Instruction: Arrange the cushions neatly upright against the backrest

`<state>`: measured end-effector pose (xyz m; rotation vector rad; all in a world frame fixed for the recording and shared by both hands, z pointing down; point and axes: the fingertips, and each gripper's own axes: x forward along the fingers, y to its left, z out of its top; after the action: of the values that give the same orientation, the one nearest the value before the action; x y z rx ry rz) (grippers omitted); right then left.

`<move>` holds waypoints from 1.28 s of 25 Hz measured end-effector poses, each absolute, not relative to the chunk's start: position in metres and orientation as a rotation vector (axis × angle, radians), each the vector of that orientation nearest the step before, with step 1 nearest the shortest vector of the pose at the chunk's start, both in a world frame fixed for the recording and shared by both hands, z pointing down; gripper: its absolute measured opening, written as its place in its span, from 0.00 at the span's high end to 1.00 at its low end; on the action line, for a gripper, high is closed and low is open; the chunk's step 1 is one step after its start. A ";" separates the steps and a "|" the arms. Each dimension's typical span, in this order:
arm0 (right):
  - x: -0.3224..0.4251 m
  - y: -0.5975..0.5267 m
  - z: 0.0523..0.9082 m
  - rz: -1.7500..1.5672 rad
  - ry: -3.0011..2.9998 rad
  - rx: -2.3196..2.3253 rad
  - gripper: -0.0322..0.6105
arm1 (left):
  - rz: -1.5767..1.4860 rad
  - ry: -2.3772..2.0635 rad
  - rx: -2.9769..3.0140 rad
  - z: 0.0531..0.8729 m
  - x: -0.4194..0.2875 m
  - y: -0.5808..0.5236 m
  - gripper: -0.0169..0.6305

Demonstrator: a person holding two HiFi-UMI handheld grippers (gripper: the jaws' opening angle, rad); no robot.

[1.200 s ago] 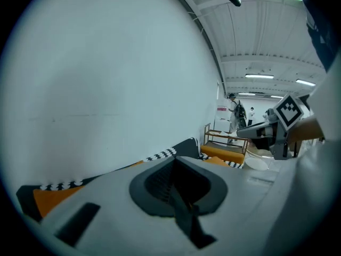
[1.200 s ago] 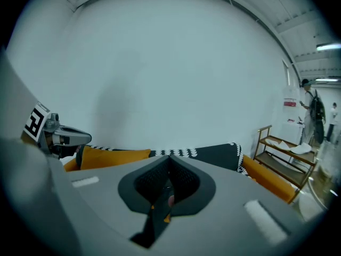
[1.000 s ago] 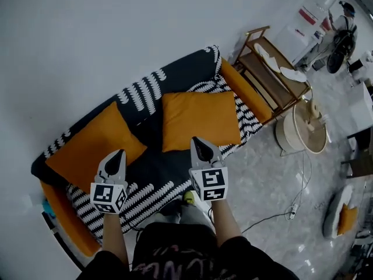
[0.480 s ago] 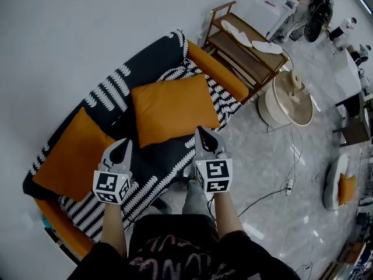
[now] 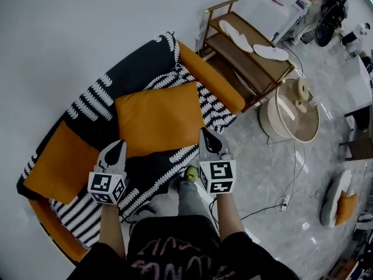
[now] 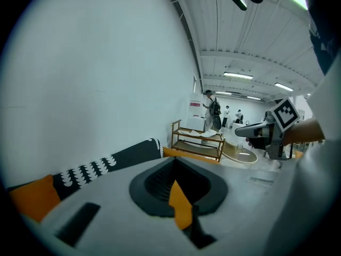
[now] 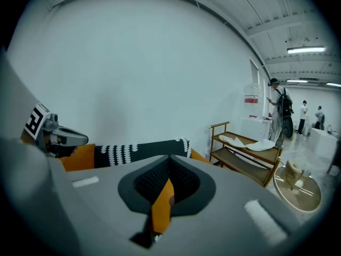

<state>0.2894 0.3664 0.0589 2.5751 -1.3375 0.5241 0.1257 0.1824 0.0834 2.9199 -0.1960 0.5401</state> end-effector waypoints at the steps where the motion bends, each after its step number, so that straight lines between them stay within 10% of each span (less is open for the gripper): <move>1: 0.307 0.370 0.065 0.536 -1.349 2.568 0.93 | 0.551 -0.224 2.915 0.088 0.139 0.183 0.97; 12: 0.456 0.393 0.091 0.561 -1.416 2.475 0.93 | 0.698 -0.388 2.896 0.100 0.239 0.191 0.97; 32: 0.474 0.328 0.198 0.864 -1.410 2.334 0.92 | 0.886 -0.439 2.722 0.199 0.249 0.103 0.96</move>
<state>0.4737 0.3277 0.1976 2.3337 -1.4099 0.8644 0.2486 0.1026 0.1993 2.7220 -0.4390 0.8858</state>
